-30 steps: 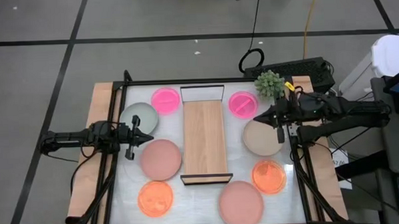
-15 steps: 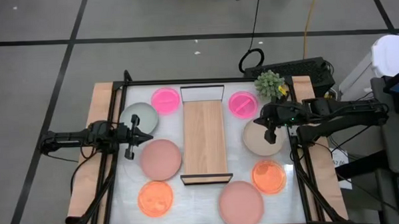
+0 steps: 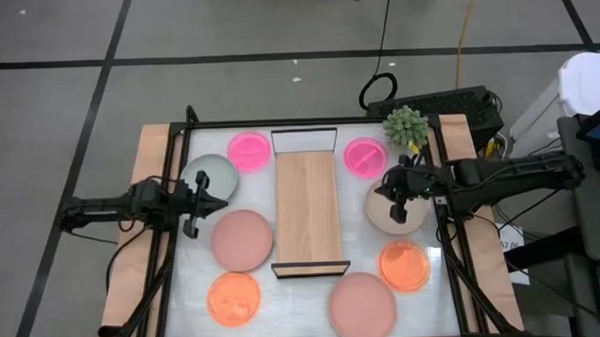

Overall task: Place and stack plates onto a shelf
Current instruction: Put the brown plate on the shelf

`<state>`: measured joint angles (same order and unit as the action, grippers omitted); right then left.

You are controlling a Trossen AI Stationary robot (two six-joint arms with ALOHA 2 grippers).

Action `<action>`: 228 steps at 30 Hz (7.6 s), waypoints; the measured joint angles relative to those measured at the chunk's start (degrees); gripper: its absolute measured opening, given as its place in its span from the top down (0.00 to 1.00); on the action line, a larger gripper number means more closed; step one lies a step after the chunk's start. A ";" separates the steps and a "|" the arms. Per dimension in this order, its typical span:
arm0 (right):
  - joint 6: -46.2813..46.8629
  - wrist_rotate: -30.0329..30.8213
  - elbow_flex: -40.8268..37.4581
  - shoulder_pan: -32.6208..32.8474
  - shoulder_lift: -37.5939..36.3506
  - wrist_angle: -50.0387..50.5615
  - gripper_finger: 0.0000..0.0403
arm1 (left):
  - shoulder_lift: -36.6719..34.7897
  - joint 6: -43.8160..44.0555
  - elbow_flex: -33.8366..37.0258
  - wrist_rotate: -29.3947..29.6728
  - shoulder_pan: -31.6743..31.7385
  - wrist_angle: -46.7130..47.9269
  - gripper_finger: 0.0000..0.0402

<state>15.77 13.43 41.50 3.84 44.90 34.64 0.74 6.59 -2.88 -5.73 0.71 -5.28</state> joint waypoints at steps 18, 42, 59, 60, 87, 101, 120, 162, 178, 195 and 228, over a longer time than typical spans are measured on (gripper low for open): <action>1.11 -0.15 -1.08 0.00 -0.01 -0.55 1.00 | 26.91 1.09 -31.35 6.67 0.01 25.11 0.99; -3.58 0.04 -1.73 0.00 0.01 -9.86 1.00 | 53.44 4.46 -31.41 8.13 -2.45 19.10 0.99; 20.39 -1.60 -6.12 8.48 0.05 3.37 1.00 | 53.76 4.63 -31.41 8.78 -7.66 18.51 0.99; 21.48 -1.62 -6.11 9.73 0.09 4.11 1.00 | 53.76 4.47 -31.41 8.79 -7.78 18.51 0.99; 28.67 -5.84 -6.10 29.18 12.85 18.00 0.70 | 53.76 5.12 -31.39 8.92 -8.00 18.16 0.99; 28.44 -2.73 -8.95 29.14 18.32 17.48 0.70 | 53.76 3.14 -31.38 8.95 -8.00 17.07 0.99; 24.24 -1.37 -7.24 29.11 22.76 17.41 0.99 | 53.75 -0.33 -31.38 8.93 -7.98 15.65 0.99; -26.19 6.40 31.51 24.22 34.87 33.72 1.00 | 53.91 -5.10 -31.36 12.43 -7.98 2.44 0.94; -57.98 1.90 32.82 21.23 34.86 18.50 1.00 | 65.86 -30.86 -33.81 14.90 -13.38 -17.82 0.47; -65.54 -12.27 32.82 12.30 34.85 12.36 1.00 | 78.15 -49.34 -63.50 15.21 -17.19 29.92 0.54; -47.03 -11.55 30.44 10.58 33.83 3.26 0.81 | 83.73 -56.60 -68.03 7.55 -16.60 35.13 0.93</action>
<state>-31.26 1.88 71.94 14.41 78.72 37.90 84.47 -50.01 -70.90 1.82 -15.89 29.86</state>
